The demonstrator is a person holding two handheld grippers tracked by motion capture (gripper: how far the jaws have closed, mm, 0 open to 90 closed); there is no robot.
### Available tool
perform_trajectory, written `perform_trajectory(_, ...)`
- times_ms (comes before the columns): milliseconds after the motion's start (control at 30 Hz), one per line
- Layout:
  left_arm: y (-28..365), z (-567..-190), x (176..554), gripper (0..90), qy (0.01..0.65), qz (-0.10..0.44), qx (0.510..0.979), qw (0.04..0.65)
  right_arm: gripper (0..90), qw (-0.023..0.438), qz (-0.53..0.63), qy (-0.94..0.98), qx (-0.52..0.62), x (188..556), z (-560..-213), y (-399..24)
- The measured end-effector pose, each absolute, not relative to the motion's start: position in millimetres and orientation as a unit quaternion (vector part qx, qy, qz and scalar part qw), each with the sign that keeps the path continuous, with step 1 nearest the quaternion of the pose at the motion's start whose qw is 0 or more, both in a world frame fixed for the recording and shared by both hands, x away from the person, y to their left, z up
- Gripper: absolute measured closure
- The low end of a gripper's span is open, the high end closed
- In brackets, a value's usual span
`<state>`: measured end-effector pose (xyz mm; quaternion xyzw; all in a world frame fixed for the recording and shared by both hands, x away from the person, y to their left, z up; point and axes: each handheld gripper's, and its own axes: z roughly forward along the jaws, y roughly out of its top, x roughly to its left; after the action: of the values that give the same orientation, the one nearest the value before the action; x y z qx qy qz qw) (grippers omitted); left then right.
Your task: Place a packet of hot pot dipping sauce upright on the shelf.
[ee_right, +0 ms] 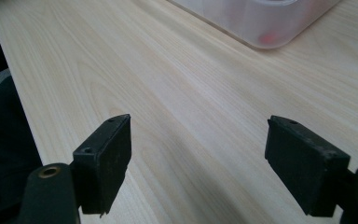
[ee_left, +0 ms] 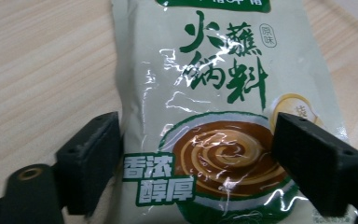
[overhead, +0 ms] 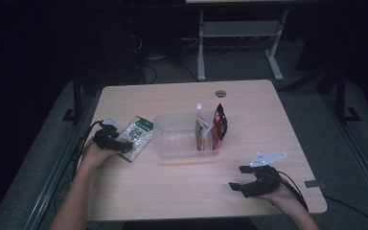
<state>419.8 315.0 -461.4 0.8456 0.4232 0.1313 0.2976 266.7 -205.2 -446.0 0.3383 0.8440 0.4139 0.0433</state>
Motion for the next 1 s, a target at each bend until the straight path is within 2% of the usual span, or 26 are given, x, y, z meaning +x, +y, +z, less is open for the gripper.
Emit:
perform_trajectory(100,315.0,-460.8,416.2,29.8,0.420,0.146,0.845,0.298,22.1,0.044,0.412,0.846,0.336,266.9,-446.2,-205.2)
perform_trajectory(200,319.6,-459.9,414.7,51.6,0.426,0.154,0.838,0.304,22.2,0.043,0.410,0.847,0.336,266.7,-446.3,-205.1)
perform_trajectory(400,322.8,-460.7,414.1,70.2,0.428,0.158,0.833,0.314,22.3,0.041,0.410,0.847,0.337,267.1,-446.5,-204.1)
perform_trajectory(500,324.5,-461.7,414.3,81.4,0.435,0.144,0.827,0.328,22.4,0.041,0.411,0.847,0.336,267.5,-446.6,-203.7)
perform_trajectory(700,332.9,-462.1,416.1,88.9,0.451,0.114,0.812,0.354,22.5,0.039,0.410,0.847,0.338,266.6,-446.1,-204.0)
perform_trajectory(1000,344.5,-455.4,415.6,90.0,0.463,0.087,0.788,0.397,22.5,0.040,0.412,0.845,0.340,267.0,-446.1,-206.8)
